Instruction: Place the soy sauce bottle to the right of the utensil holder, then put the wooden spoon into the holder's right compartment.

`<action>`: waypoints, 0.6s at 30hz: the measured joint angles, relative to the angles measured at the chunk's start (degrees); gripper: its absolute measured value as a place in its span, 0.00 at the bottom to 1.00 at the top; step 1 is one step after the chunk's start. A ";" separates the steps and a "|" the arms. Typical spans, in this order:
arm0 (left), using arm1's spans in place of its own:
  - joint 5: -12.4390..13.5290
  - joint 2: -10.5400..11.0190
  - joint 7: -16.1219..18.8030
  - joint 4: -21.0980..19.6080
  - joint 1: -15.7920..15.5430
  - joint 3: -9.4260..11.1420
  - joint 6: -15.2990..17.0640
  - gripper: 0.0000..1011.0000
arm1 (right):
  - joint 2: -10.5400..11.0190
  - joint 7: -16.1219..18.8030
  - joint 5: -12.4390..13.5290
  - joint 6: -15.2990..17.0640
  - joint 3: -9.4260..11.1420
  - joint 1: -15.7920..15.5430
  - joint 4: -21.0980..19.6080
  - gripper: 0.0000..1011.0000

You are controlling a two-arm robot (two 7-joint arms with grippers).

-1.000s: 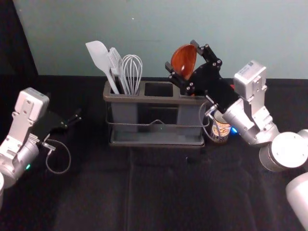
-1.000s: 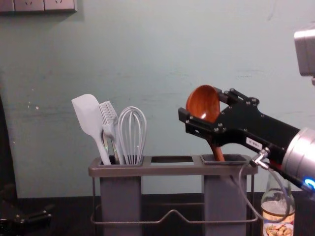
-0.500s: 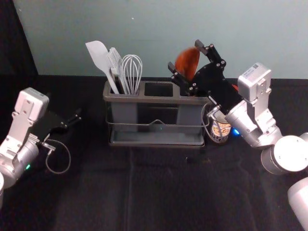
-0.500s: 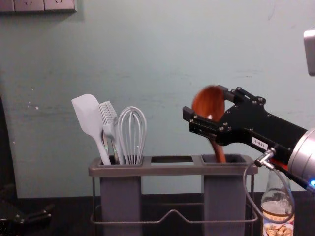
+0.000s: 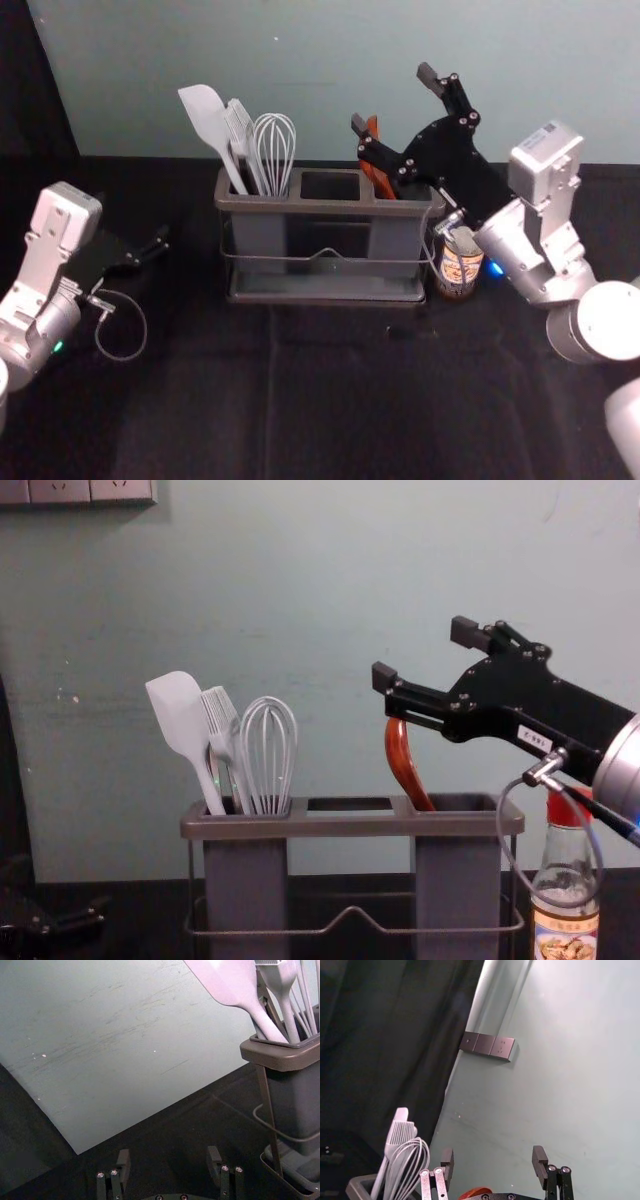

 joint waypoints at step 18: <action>0.00 0.00 0.00 0.00 0.00 0.00 0.00 0.99 | 4.48 -6.49 -2.98 10.92 5.90 -18.21 -20.64 0.99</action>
